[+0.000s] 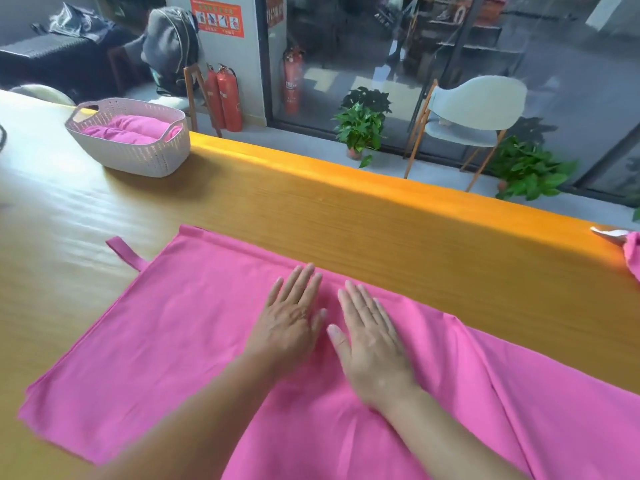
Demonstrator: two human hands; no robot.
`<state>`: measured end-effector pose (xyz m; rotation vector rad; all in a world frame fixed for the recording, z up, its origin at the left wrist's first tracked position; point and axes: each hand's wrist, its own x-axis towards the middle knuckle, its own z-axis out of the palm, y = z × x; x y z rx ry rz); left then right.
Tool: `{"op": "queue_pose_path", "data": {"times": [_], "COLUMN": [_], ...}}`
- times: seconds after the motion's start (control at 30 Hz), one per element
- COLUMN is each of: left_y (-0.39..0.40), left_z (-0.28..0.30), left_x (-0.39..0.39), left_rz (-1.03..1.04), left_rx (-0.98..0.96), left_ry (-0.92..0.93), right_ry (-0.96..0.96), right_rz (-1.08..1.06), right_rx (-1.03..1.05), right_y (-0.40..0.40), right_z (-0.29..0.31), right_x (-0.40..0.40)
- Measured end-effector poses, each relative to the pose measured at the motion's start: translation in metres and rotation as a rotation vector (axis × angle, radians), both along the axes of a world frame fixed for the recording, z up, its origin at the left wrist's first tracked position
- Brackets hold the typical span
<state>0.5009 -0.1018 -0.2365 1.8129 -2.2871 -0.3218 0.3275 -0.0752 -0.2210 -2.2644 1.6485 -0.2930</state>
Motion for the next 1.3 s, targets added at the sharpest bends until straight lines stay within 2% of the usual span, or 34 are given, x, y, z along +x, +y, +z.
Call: {"op": "queue_pose_path", "data": {"times": [0.13, 0.3, 0.4, 0.53, 0.73, 0.83, 0.93, 1.07, 1.13, 1.2, 1.3], "left_y": [0.006, 0.005, 0.016, 0.041, 0.062, 0.07, 0.08, 0.082, 0.077, 0.075, 0.072], "left_z": [-0.012, -0.009, -0.002, -0.003, -0.005, 0.013, 0.032, 0.041, 0.04, 0.044, 0.052], "left_x": [-0.012, -0.017, -0.044, -0.098, -0.154, -0.193, -0.232, -0.269, -0.278, -0.286, -0.299], "left_rz": [-0.043, -0.036, -0.052, -0.22, -0.265, -0.421, -0.601, -0.728, -0.747, -0.729, -0.56], "left_rx": [-0.004, 0.032, -0.019, -0.056, -0.012, -0.04, 0.001, 0.02, 0.021, 0.05, 0.142], "left_ry": [-0.09, -0.07, 0.021, 0.043, 0.06, 0.121, 0.18, 0.128, 0.098, 0.116, 0.183], "right_ry": [0.09, 0.197, 0.123, 0.021, 0.023, -0.119, -0.257, -0.198, -0.144, -0.101, -0.195], "right_rz": [0.032, -0.238, -0.247, -0.178, -0.254, -0.326, -0.461, -0.326, -0.217, -0.155, -0.308], "right_rx": [0.025, 0.038, 0.022, 0.05, 0.088, 0.069, 0.137, 0.354, 0.413, 0.371, 0.193], "right_y": [0.031, 0.01, 0.027, 0.071, 0.106, 0.117, 0.142, 0.177, 0.186, 0.192, 0.192], "right_z": [-0.011, -0.007, 0.008, 0.027, 0.028, 0.042, 0.06, 0.073, 0.069, 0.059, 0.043], "right_x": [-0.031, -0.11, -0.099, -0.086, -0.157, -0.194, -0.242, -0.284, -0.287, -0.286, -0.283]}}
